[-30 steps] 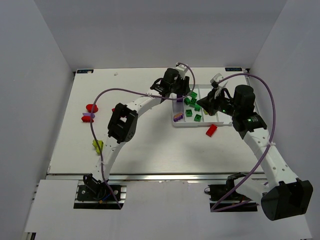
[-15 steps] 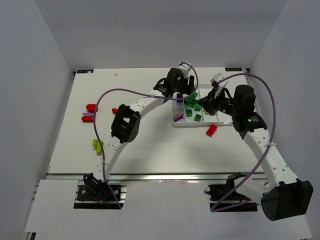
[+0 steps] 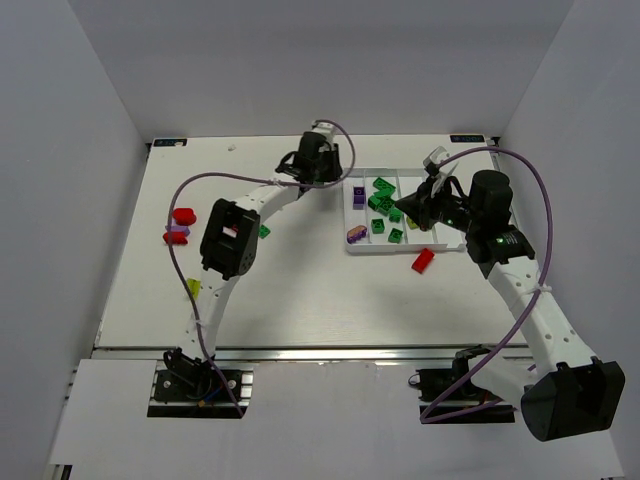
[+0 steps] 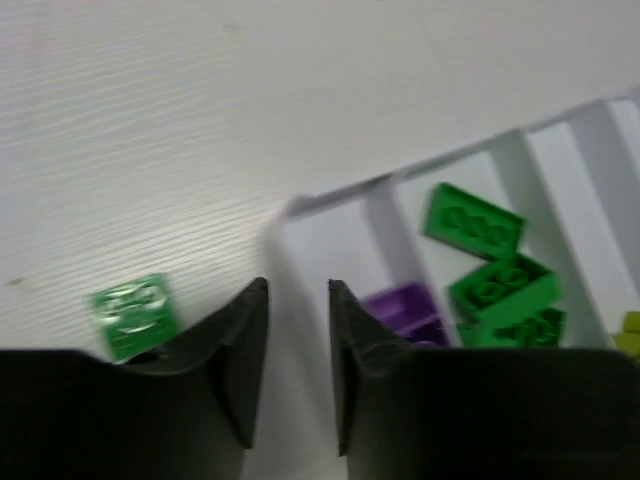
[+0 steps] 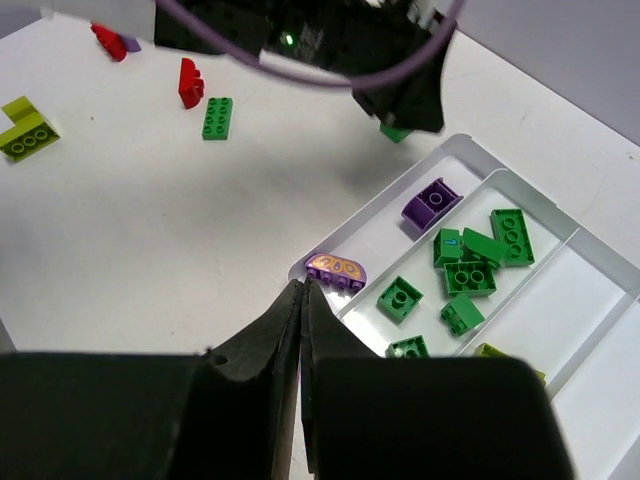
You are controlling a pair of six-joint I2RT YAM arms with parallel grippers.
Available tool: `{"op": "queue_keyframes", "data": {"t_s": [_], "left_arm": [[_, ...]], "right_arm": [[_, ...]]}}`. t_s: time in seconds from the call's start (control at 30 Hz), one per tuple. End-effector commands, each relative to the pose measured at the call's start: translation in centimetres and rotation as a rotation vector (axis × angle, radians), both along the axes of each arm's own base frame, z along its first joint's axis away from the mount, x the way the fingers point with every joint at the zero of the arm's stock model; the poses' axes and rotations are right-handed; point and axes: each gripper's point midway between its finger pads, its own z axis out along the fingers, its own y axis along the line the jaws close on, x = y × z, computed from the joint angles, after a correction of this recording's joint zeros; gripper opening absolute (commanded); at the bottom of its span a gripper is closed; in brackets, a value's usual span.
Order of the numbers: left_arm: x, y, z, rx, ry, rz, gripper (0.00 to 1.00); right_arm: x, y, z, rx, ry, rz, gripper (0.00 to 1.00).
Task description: Sort the legos into containers by color
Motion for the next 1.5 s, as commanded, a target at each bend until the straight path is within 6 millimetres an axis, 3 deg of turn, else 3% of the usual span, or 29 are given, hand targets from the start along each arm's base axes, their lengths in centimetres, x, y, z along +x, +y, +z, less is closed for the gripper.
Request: {"op": "queue_keyframes", "data": {"t_s": [0.0, 0.03, 0.17, 0.4, 0.63, 0.83, 1.1, 1.47], "left_arm": [[1.9, 6.2, 5.0, -0.047, -0.023, 0.135, 0.44], [2.0, 6.7, 4.8, -0.033, -0.026, 0.135, 0.54], [2.6, 8.7, 2.6, 0.044, -0.003, 0.171, 0.64], [3.9, 8.4, 0.3, 0.085, 0.012, 0.157, 0.68], [4.1, 7.2, -0.4, 0.054, 0.012, 0.102, 0.7], [4.0, 7.5, -1.4, 0.072, 0.026, 0.119, 0.7], [3.7, 6.5, -2.1, 0.042, 0.048, 0.126, 0.66], [3.2, 6.3, -5.2, 0.155, 0.071, 0.167, 0.63]], "right_arm": [[-0.2, 0.1, 1.1, 0.019, -0.042, 0.011, 0.05], [-0.1, 0.1, 1.2, 0.019, -0.044, 0.011, 0.06], [0.1, 0.1, 0.8, 0.017, -0.031, 0.008, 0.06], [0.3, 0.0, 0.5, 0.012, -0.023, 0.004, 0.06], [0.4, 0.0, 0.4, 0.01, -0.022, 0.003, 0.07], [0.3, 0.0, 0.4, 0.01, -0.022, 0.006, 0.07], [0.2, -0.3, 0.7, 0.019, -0.027, 0.006, 0.08], [0.0, -0.3, 0.9, 0.03, -0.021, 0.015, 0.08]]}}
